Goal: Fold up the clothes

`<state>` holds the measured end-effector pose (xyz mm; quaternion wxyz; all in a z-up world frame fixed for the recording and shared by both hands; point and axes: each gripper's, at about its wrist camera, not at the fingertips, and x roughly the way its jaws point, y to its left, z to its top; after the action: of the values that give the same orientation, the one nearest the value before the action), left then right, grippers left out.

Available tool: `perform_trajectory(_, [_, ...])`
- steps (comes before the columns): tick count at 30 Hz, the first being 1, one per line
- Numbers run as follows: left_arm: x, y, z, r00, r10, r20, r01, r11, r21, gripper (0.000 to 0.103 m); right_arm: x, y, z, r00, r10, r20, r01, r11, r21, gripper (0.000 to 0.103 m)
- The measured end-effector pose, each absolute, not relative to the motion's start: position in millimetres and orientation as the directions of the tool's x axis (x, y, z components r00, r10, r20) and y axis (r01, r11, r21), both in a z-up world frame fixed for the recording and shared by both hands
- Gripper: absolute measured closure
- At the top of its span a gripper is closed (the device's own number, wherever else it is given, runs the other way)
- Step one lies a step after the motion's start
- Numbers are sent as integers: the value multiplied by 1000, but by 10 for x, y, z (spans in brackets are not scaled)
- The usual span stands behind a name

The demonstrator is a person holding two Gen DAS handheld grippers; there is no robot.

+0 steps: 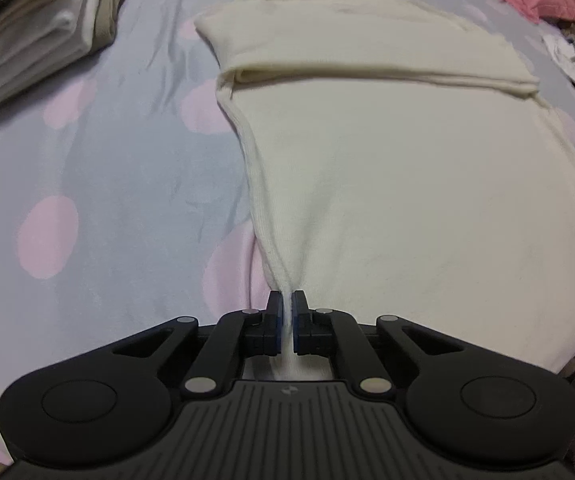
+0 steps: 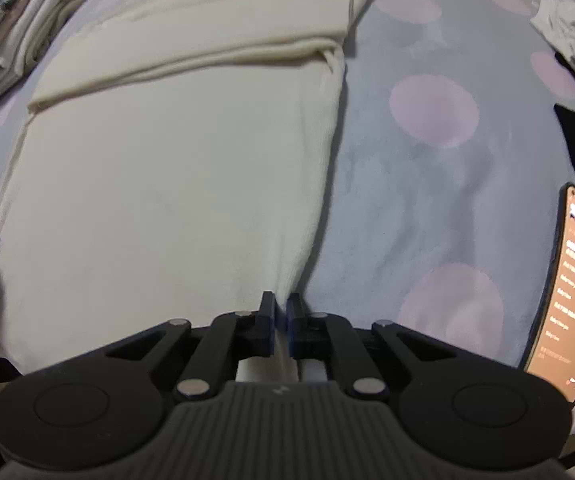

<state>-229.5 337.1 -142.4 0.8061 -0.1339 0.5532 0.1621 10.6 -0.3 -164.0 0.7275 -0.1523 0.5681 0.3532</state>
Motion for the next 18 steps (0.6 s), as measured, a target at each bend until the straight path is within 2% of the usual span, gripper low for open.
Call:
perform_trajectory(5, [-2400, 3578, -1181, 423, 122, -898, -472, 875, -104, 101, 130, -162, -1380, 206, 408, -889, -659, 730, 182, 98])
perform_trajectory(10, [-2353, 3805, -1048, 485, 184, -855, -523, 845, -115, 101, 239, -168, -1212, 304, 437, -847, -651, 744, 150, 98])
perform_trajectory(16, [-2103, 3787, -1250, 454, 238, -859, -509, 860, -31, 100, 421, 37, -1285, 331, 432, -839, -673, 731, 111, 98])
perform_trajectory(18, [-2074, 3759, -1309, 431, 249, -867, -502, 865, -1, 97, 484, 114, -1324, 335, 429, -839, -680, 726, 100, 97])
